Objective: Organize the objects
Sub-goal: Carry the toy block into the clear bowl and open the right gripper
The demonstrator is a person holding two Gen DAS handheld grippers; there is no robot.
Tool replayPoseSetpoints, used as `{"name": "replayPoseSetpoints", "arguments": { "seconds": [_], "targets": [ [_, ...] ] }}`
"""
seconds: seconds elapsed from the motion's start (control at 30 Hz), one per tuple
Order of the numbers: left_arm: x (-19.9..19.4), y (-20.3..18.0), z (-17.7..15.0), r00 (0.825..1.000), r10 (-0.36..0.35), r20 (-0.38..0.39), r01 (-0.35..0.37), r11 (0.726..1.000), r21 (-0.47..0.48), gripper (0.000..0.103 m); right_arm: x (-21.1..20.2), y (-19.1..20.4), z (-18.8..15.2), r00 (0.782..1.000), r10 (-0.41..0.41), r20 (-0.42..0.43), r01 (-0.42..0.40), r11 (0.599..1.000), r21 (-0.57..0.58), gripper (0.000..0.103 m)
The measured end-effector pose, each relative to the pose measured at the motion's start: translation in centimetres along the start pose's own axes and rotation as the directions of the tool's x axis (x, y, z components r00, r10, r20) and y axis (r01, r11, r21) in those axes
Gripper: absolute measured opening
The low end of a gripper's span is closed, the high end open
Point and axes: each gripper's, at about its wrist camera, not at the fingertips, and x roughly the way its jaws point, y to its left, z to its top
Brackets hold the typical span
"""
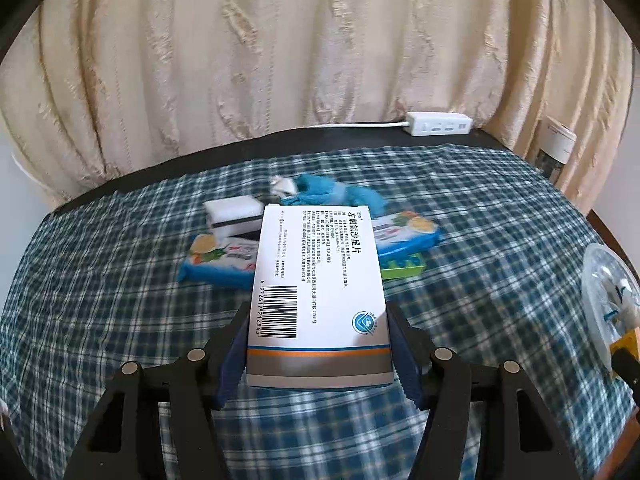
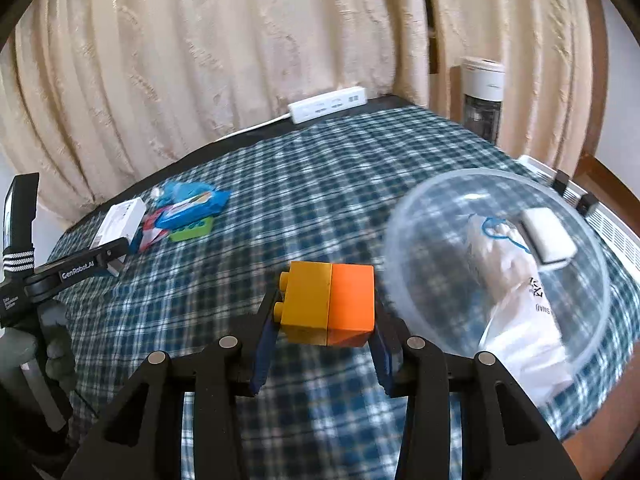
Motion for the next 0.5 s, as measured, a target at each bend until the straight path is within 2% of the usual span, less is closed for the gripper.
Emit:
{"name": "replayPoseSetpoints", "arguments": {
  "seconds": [0.5],
  "targets": [
    [-0.9, -5.2, 0.3, 0.999, -0.038, 0.013, 0.037, 0.996, 0.086, 0.066, -1.5, -6.4, -0.3, 0.999, -0.029, 0.03, 0.025, 0.992, 0.126, 0.043]
  ]
}}
